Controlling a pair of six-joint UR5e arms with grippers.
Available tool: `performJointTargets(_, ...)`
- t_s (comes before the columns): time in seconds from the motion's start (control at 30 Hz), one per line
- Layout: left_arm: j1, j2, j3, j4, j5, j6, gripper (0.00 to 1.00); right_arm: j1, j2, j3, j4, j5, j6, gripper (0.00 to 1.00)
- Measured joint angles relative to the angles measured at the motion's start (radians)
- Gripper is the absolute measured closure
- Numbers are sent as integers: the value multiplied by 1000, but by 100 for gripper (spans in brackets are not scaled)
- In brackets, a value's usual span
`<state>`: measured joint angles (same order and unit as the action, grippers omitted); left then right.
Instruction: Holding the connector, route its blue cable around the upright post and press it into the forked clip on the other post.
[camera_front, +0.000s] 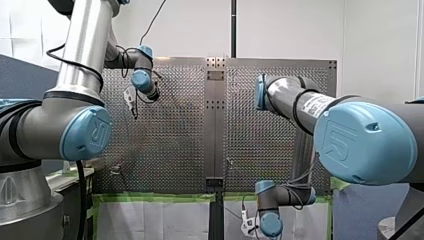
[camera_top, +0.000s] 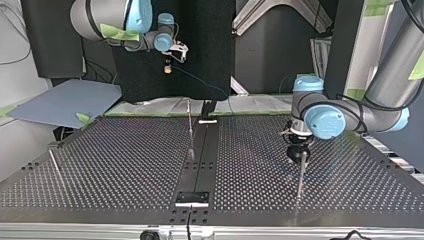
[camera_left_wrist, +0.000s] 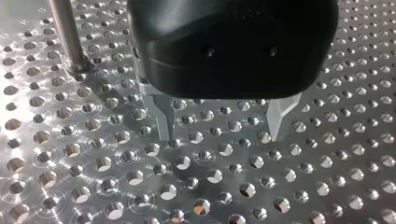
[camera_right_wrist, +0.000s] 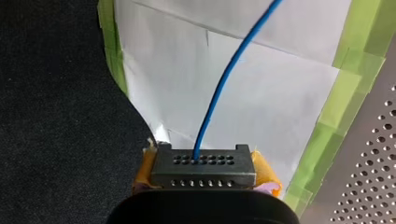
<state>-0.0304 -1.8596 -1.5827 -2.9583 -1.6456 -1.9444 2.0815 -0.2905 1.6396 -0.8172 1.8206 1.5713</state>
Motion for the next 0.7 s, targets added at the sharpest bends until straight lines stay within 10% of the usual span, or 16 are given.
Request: performJointTargets(0.7,-14,0,0,-8,-14,10,0,-8,-171,93,-43,4,6,100)
